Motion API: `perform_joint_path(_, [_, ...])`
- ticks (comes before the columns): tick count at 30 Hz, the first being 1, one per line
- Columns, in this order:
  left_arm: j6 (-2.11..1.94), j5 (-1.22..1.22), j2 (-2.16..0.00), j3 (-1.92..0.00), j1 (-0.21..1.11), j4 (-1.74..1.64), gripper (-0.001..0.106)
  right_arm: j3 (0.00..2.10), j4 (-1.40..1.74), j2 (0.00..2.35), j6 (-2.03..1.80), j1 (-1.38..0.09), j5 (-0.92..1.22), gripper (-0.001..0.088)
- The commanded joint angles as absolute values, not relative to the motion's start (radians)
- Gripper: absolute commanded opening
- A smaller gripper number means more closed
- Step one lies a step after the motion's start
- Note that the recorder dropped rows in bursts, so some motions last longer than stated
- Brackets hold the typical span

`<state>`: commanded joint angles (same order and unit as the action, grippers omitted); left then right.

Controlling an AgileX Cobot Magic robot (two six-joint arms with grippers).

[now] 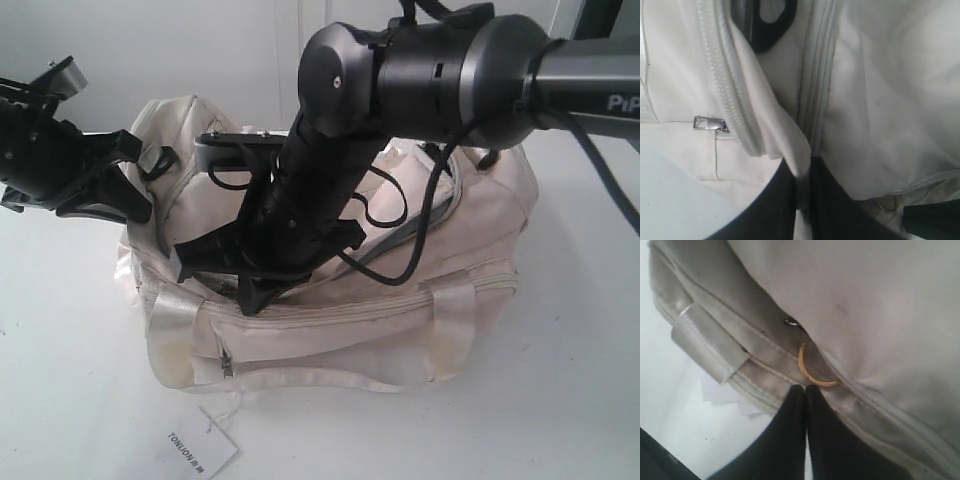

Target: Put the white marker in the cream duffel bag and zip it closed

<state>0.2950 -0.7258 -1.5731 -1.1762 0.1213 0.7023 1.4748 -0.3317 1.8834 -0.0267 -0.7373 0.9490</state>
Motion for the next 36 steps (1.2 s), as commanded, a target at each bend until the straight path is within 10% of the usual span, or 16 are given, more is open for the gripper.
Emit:
perform_joint_path(29, [0.338, -0.732, -1.573, -1.176, 0.121, 0.702, 0.000, 1.477, -0.144, 1.841, -0.257, -0.737, 0.841, 0.0002])
perform_joint_path(36, [0.338, -0.732, -1.573, -1.176, 0.121, 0.702, 0.000, 1.477, -0.189, 1.841, -0.267, -0.737, 0.873, 0.0150])
